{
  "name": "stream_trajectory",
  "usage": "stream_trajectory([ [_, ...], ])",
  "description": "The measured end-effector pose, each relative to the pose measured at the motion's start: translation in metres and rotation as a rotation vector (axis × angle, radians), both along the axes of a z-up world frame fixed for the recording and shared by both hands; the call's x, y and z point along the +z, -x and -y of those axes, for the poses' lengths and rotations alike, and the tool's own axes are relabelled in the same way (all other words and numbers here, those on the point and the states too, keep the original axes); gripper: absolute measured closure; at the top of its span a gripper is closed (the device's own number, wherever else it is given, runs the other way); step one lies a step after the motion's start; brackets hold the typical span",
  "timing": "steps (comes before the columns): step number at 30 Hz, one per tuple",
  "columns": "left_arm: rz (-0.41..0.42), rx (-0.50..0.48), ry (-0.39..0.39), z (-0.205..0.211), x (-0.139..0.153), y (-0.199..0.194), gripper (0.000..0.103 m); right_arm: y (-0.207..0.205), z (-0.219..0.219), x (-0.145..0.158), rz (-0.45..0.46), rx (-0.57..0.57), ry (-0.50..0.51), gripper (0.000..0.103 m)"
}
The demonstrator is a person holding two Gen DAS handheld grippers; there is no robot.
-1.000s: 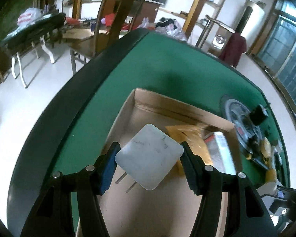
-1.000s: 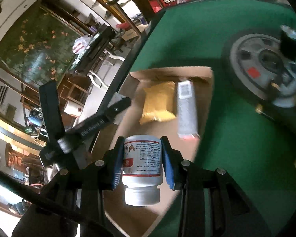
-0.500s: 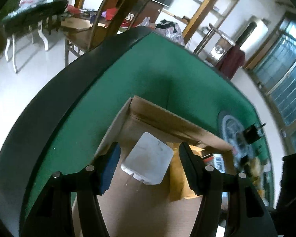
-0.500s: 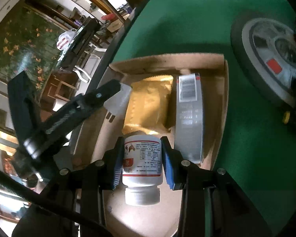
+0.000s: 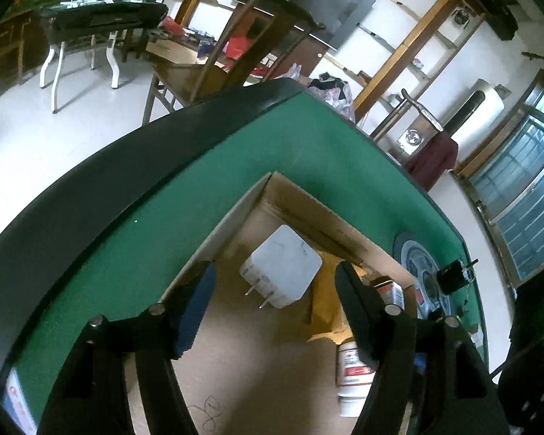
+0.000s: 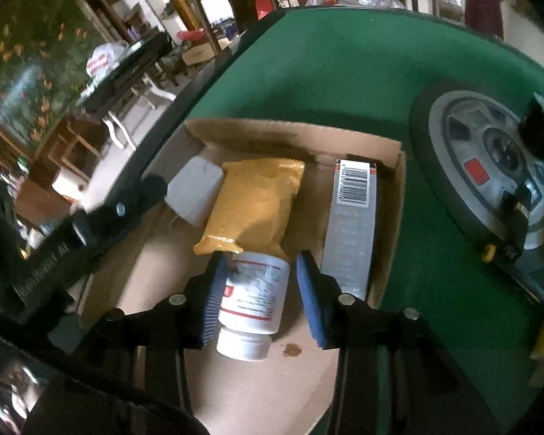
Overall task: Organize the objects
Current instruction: 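Carry the plug adapter and pill bottle into the cardboard box and release, then grasp the blue-white medicine box with the left gripper while the right grasps a black marker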
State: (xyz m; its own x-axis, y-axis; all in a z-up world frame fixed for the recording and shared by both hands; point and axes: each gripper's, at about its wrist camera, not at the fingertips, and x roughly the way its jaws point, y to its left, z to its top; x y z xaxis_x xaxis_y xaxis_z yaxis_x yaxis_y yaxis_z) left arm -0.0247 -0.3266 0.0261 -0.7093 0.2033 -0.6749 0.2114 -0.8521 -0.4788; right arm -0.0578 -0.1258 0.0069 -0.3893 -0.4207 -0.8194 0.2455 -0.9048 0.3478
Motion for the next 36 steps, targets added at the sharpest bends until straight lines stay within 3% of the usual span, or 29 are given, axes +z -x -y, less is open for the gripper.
stream_trajectory([
  [3,0.006,0.0,0.017,-0.005,-0.001,-0.004,0.036,0.0,-0.016,0.011,0.002,-0.037,0.071,0.065],
  [8,-0.006,-0.008,0.004,-0.01,-0.001,-0.014,0.033,-0.021,-0.047,0.036,-0.088,-0.074,0.037,0.06],
  [12,-0.025,-0.039,-0.067,-0.006,0.005,-0.019,0.032,-0.04,-0.086,0.047,-0.118,-0.129,0.032,0.06],
  [15,-0.081,-0.061,-0.093,-0.013,0.031,-0.036,0.032,-0.06,-0.133,0.057,-0.152,-0.204,0.014,0.056],
  [17,-0.137,-0.105,-0.042,-0.033,0.056,-0.051,0.031,-0.073,-0.17,0.059,-0.157,-0.28,-0.009,0.046],
  [21,-0.202,-0.226,0.028,-0.09,0.091,-0.086,0.029,-0.089,-0.237,0.055,-0.144,-0.41,-0.002,0.046],
  [25,-0.167,-0.338,-0.02,-0.141,0.088,-0.106,0.029,-0.099,-0.274,0.039,-0.099,-0.464,0.064,0.046],
  [29,-0.089,-0.43,-0.018,-0.183,0.067,-0.113,0.029,-0.102,-0.29,0.021,-0.065,-0.453,0.099,0.046],
  [36,-0.012,-0.408,0.008,-0.2,0.054,-0.122,0.029,-0.09,-0.278,0.003,-0.067,-0.365,0.125,0.045],
])
